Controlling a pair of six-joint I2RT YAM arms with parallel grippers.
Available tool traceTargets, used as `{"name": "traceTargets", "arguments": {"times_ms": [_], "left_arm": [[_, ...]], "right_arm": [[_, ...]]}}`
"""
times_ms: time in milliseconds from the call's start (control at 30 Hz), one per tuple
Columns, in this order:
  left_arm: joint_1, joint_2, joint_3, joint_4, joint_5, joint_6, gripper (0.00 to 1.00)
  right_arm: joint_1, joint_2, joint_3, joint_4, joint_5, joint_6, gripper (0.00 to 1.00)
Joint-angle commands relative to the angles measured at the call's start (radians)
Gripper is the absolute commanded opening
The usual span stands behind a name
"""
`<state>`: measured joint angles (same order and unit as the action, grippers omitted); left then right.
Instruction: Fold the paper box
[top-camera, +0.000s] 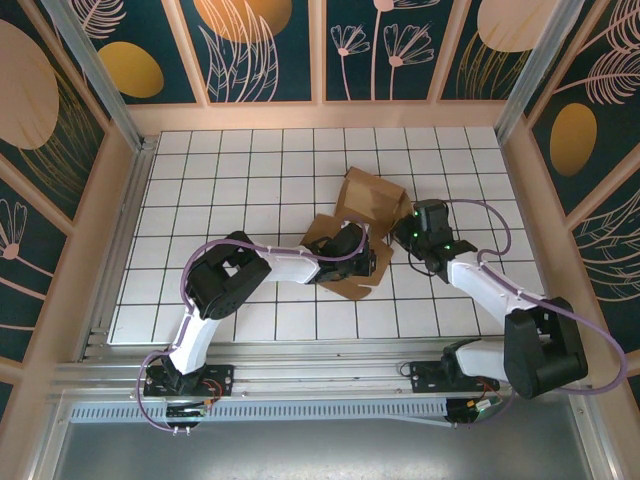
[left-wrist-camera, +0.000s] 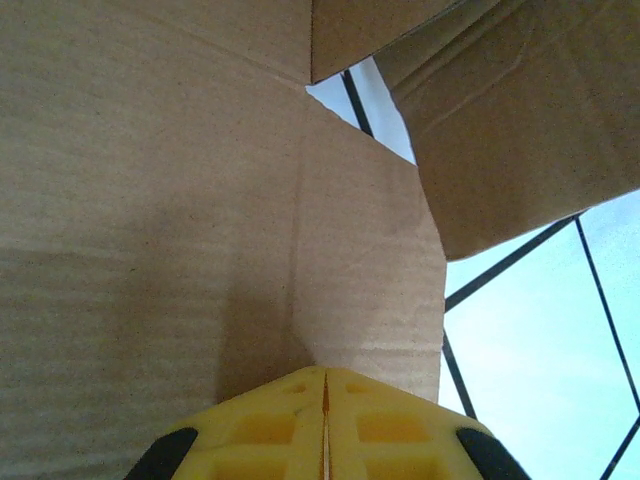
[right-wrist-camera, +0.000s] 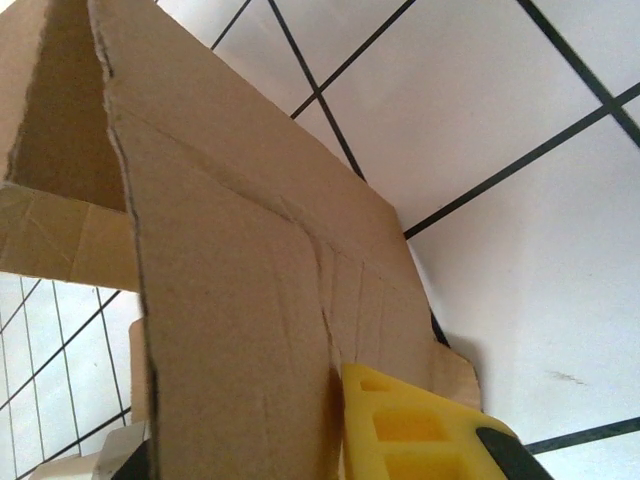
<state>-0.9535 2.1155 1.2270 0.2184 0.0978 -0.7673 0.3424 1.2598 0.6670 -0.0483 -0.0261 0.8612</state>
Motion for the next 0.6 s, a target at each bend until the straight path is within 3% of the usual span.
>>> {"name": "traceTargets", "arguments": {"times_ms": [0, 433, 567], "left_arm": [[0.004, 0.059, -0.011, -0.031, 0.031, -0.001, 0.09], [0.006, 0.064, -0.021, 0.009, 0.045, 0.003, 0.09], [0.008, 0.020, -0.083, 0.097, 0.065, -0.001, 0.13]], "right_arm": [[0.026, 0.014, -0.010, 0.027, -0.020, 0.069, 0.13], [0.143, 0.064, -0.072, 0.117, 0.037, 0.162, 0.14], [0.143, 0.103, -0.075, 0.125, 0.085, 0.130, 0.13]]}}
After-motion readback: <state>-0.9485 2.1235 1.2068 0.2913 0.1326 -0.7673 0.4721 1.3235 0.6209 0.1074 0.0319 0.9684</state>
